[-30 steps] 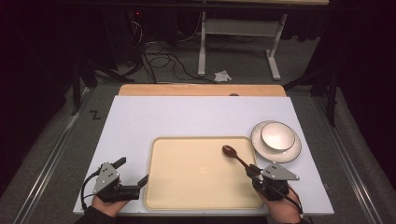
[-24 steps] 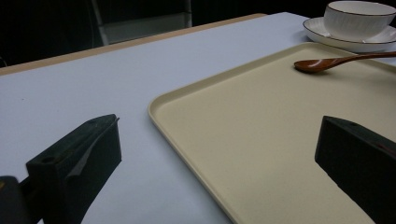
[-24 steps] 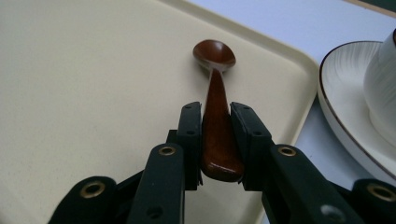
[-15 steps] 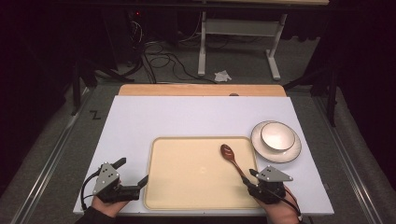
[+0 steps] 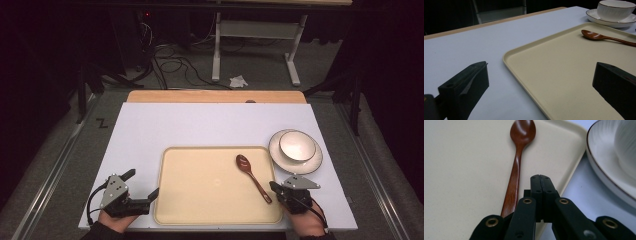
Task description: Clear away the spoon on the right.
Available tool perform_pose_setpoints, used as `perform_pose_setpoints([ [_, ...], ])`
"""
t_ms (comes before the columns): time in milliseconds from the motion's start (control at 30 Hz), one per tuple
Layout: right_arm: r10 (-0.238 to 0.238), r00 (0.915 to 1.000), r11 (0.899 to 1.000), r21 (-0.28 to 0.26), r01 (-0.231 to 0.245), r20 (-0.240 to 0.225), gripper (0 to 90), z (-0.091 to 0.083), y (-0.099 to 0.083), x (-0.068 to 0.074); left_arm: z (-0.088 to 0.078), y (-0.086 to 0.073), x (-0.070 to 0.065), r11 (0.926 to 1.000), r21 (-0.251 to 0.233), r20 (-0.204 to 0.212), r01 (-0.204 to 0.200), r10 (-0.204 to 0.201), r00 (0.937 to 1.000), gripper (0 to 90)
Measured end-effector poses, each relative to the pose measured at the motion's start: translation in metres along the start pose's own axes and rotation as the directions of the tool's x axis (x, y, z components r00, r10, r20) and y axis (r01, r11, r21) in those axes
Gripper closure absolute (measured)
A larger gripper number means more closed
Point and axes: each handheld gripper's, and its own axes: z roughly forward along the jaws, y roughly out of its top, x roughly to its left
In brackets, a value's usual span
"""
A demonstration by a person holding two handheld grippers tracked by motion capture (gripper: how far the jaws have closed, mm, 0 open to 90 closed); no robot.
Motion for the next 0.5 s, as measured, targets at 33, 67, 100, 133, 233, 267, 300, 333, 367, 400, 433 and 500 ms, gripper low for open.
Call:
perform_pose_setpoints([
  [33, 0.001, 1.0, 1.0, 0.008, -0.001, -0.002, 90.0, 0.001, 0.0, 0.0, 0.0, 0.0, 0.0, 1.0, 0.0, 0.0, 0.0, 0.0, 1.0, 1.0],
  [67, -0.001, 1.0, 1.0, 0.026, 0.001, -0.003, 90.0, 0.003, -0.001, 0.001, 0.0, 0.0, 0.0, 1.0, -0.001, 0.001, 0.0, 0.0, 1.0, 1.0],
  [100, -0.006, 1.0, 0.999, 0.032, 0.006, -0.006, 90.0, 0.004, -0.001, 0.001, 0.0, 0.0, 0.0, 1.0, -0.001, 0.002, 0.0, 0.0, 1.0, 1.1],
  [133, -0.013, 0.9999, 0.999, 0.043, 0.013, -0.011, 90.0, 0.005, -0.001, 0.003, 0.0, 0.0, 0.0, 1.0, -0.001, 0.001, -0.001, 0.001, 1.0, 1.1],
  [233, -0.036, 0.9991, 0.998, 0.053, 0.037, -0.023, 90.0, 0.005, -0.002, 0.006, -0.001, 0.0, 0.001, 1.0, -0.001, 0.0, -0.002, 0.002, 1.0, 1.1],
  [267, -0.043, 0.9986, 0.997, 0.055, 0.044, -0.032, 90.0, 0.006, -0.002, 0.008, 0.0, 0.0, 0.001, 1.0, 0.0, -0.001, -0.001, 0.001, 1.0, 1.1],
  [300, -0.047, 0.9982, 0.997, 0.058, 0.049, -0.037, 90.0, 0.005, -0.001, 0.008, 0.0, 0.0, 0.001, 1.0, 0.0, -0.001, 0.0, 0.0, 1.0, 1.1],
  [333, -0.047, 0.9982, 0.997, 0.058, 0.049, -0.037, 90.0, 0.005, -0.001, 0.008, 0.0, 0.0, 0.001, 1.0, 0.001, -0.001, -0.001, 0.001, 1.0, 1.1],
  [367, -0.054, 0.9974, 0.996, 0.063, 0.057, -0.047, 90.0, 0.005, -0.001, 0.011, 0.0, 0.001, 0.001, 1.0, -0.001, -0.002, -0.004, 0.004, 1.0, 1.1],
  [400, -0.054, 0.9974, 0.996, 0.063, 0.057, -0.047, 90.0, 0.005, -0.001, 0.011, 0.0, 0.001, 0.001, 1.0, -0.001, -0.002, -0.004, 0.004, 1.0, 1.1],
  [433, -0.066, 0.9966, 0.996, 0.061, 0.069, -0.049, 90.0, 0.006, -0.001, 0.012, -0.001, 0.001, 0.001, 1.0, -0.002, -0.001, -0.003, 0.003, 1.0, 1.1],
  [500, -0.087, 0.9945, 0.993, 0.069, 0.091, -0.058, 90.0, 0.006, -0.001, 0.018, -0.001, 0.001, 0.001, 1.0, -0.006, -0.001, -0.002, 0.002, 1.0, 1.3],
])
